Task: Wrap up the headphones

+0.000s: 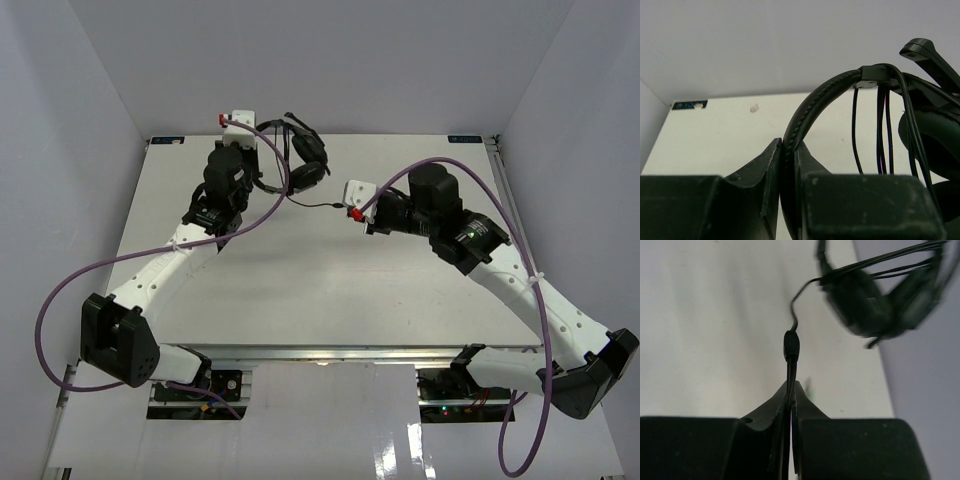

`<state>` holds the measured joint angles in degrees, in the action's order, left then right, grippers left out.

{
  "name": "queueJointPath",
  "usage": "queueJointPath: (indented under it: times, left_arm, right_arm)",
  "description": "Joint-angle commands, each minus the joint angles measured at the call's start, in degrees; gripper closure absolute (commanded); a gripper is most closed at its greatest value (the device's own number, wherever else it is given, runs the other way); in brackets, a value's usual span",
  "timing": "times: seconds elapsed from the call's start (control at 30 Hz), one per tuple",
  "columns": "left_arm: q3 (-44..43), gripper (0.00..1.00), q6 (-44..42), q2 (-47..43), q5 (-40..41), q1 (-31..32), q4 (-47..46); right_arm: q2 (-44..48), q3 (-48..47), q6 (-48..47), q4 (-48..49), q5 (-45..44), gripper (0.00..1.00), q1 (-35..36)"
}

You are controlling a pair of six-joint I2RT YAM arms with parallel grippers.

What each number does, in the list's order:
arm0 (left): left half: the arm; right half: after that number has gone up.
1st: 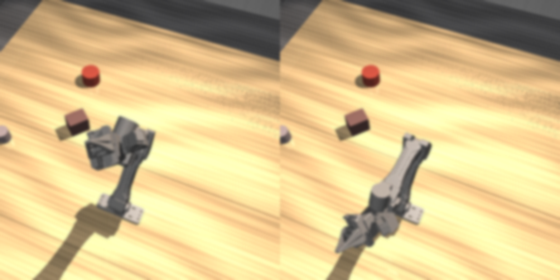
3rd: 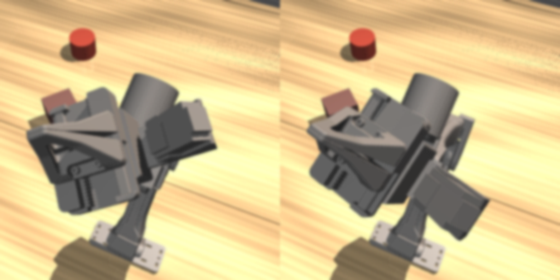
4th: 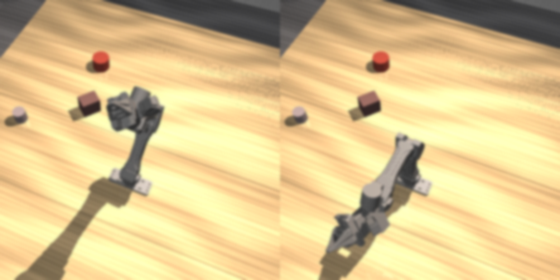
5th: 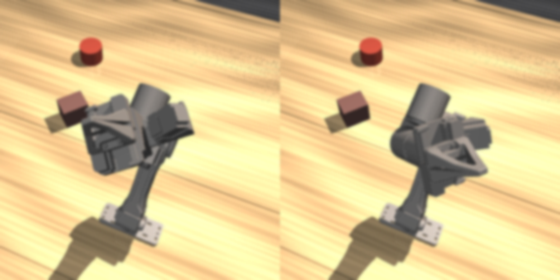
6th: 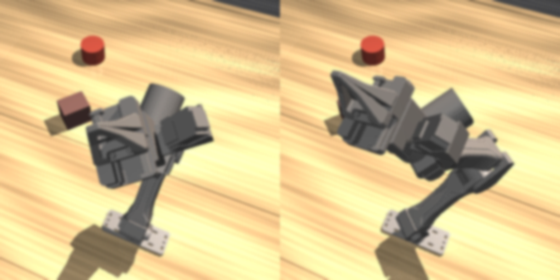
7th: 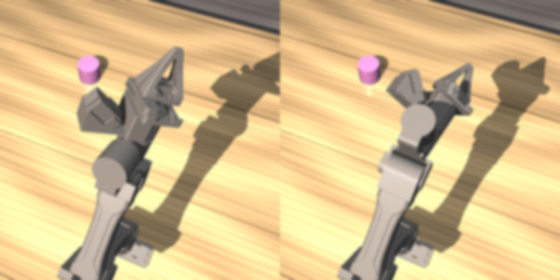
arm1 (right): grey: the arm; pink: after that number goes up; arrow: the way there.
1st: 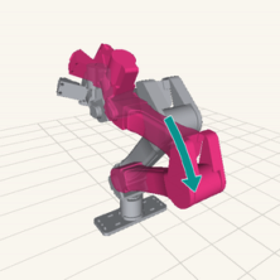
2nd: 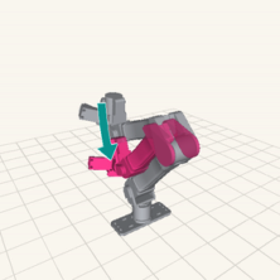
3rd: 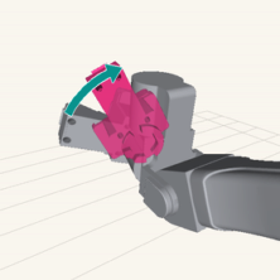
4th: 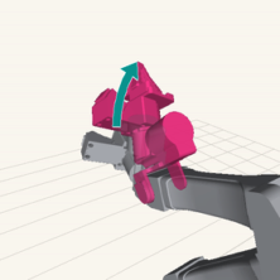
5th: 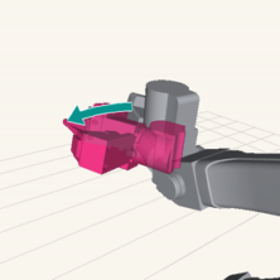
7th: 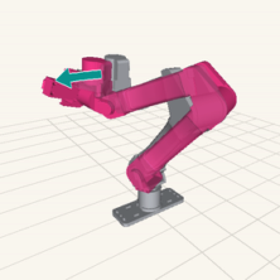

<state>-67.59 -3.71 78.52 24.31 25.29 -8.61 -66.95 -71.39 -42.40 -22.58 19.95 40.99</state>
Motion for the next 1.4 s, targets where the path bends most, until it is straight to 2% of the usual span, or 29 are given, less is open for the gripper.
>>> queueJointPath:
  times: [0.0,0.17,0.37,0.67,0.9,1.03,1.37]
  left_arm:
    - [4.88,1.00,4.58,-1.67,-4.55,-0.07,-1.26]
    - [12.84,1.00,6.71,-4.79,-12.39,0.56,0.97]
    - [18.35,1.00,7.42,-9.54,-22.23,3.83,3.44]
    - [22.35,1.00,7.07,-15.98,-34.31,10.86,8.29]
    - [24.62,1.00,5.26,-23.80,-37.99,11.88,12.48]
    - [24.72,1.00,4.85,-27.24,-38.02,11.88,14.56]
    - [23.23,1.00,4.48,-26.92,-36.92,11.88,15.58]
  right_arm:
    - [-0.66,-5.28,-9.38,0.01,-15.48,0.92,0.23]
    - [-3.10,-6.21,-12.35,4.57,-19.68,0.92,0.32]
    - [-6.34,-4.78,-14.58,9.13,-21.87,0.92,1.78]
    - [-8.94,-1.49,-18.49,13.39,-21.20,0.92,2.34]
    - [-8.60,0.67,-19.79,13.14,-20.37,0.92,2.01]
    - [-7.98,0.99,-18.05,12.29,-16.91,0.92,0.38]
    - [-6.70,-0.59,-9.66,11.39,-8.99,0.92,-3.43]
